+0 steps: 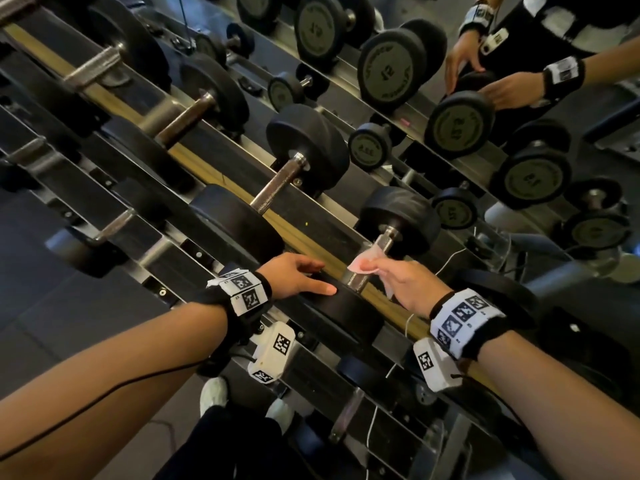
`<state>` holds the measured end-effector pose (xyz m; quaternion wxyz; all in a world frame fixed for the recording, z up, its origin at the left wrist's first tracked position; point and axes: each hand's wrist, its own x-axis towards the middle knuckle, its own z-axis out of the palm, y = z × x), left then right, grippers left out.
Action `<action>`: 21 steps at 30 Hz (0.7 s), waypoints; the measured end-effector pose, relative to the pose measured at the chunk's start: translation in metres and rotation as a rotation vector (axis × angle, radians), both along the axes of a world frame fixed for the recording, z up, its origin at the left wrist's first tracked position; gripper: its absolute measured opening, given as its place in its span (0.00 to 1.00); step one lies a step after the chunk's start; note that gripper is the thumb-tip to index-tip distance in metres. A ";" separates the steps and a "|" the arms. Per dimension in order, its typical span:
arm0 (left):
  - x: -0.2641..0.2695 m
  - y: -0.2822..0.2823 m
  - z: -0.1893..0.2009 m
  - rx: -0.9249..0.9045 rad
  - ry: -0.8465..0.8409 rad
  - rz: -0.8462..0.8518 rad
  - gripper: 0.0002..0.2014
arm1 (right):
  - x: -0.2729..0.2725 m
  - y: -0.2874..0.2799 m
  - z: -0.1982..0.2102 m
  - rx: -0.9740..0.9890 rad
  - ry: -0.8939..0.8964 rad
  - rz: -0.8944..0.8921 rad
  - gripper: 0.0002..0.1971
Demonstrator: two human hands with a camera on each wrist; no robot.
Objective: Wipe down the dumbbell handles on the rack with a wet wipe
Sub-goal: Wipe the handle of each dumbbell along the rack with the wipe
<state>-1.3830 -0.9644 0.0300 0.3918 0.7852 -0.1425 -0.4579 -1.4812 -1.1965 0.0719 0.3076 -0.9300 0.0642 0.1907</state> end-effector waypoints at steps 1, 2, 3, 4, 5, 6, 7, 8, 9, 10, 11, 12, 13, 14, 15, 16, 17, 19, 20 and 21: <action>0.000 0.000 0.000 -0.001 0.002 0.004 0.37 | 0.001 -0.002 0.002 0.087 0.016 -0.023 0.17; -0.001 0.000 0.000 -0.002 0.004 0.006 0.37 | 0.003 -0.004 0.006 0.180 0.046 -0.059 0.15; -0.001 0.000 0.000 -0.005 0.009 0.008 0.37 | 0.005 -0.006 0.012 0.249 0.082 -0.113 0.13; -0.001 0.001 -0.001 -0.009 0.014 0.011 0.37 | 0.009 -0.009 0.014 0.268 0.094 -0.151 0.12; -0.001 0.001 -0.001 -0.012 0.020 0.014 0.38 | 0.013 -0.013 0.016 0.263 0.091 -0.180 0.13; -0.001 0.001 -0.002 -0.013 0.025 0.016 0.38 | 0.016 -0.017 0.017 0.227 0.065 -0.181 0.14; -0.001 0.001 -0.003 -0.012 0.029 0.019 0.38 | 0.020 -0.019 0.019 0.179 0.009 -0.173 0.15; -0.001 0.001 -0.003 -0.011 0.032 0.023 0.38 | 0.025 -0.021 0.024 0.127 -0.068 -0.150 0.15; -0.001 0.001 -0.004 -0.014 0.037 0.028 0.39 | 0.029 -0.022 0.027 0.079 -0.145 -0.110 0.16; -0.001 0.001 -0.004 -0.021 0.044 0.035 0.40 | 0.032 -0.023 0.031 0.023 -0.196 -0.045 0.17; -0.001 0.001 -0.003 -0.029 0.054 0.044 0.41 | 0.035 -0.025 0.034 -0.042 -0.216 0.038 0.20; -0.001 0.001 -0.003 -0.037 0.065 0.052 0.42 | 0.037 -0.026 0.034 -0.112 -0.213 0.120 0.25; -0.001 0.002 -0.003 -0.042 0.076 0.059 0.43 | 0.039 -0.026 0.033 -0.168 -0.204 0.187 0.29; -0.001 0.002 -0.002 -0.047 0.084 0.065 0.44 | 0.039 -0.025 0.030 -0.203 -0.197 0.218 0.30; -0.002 0.002 -0.002 -0.051 0.090 0.072 0.44 | 0.039 -0.024 0.026 -0.205 -0.190 0.223 0.30; -0.001 0.001 -0.001 -0.056 0.092 0.078 0.43 | 0.039 -0.021 0.021 -0.208 -0.169 0.223 0.29; -0.002 0.001 -0.001 -0.060 0.095 0.081 0.43 | 0.039 -0.019 0.015 -0.238 -0.118 0.240 0.28; -0.002 0.001 0.000 -0.064 0.099 0.081 0.43 | 0.037 -0.016 0.002 -0.329 -0.004 0.340 0.27; -0.002 0.001 0.001 -0.066 0.100 0.080 0.43 | 0.038 -0.016 -0.003 -0.349 0.007 0.387 0.25; -0.002 0.001 0.001 -0.067 0.101 0.081 0.42 | 0.039 -0.018 -0.006 -0.337 -0.015 0.417 0.23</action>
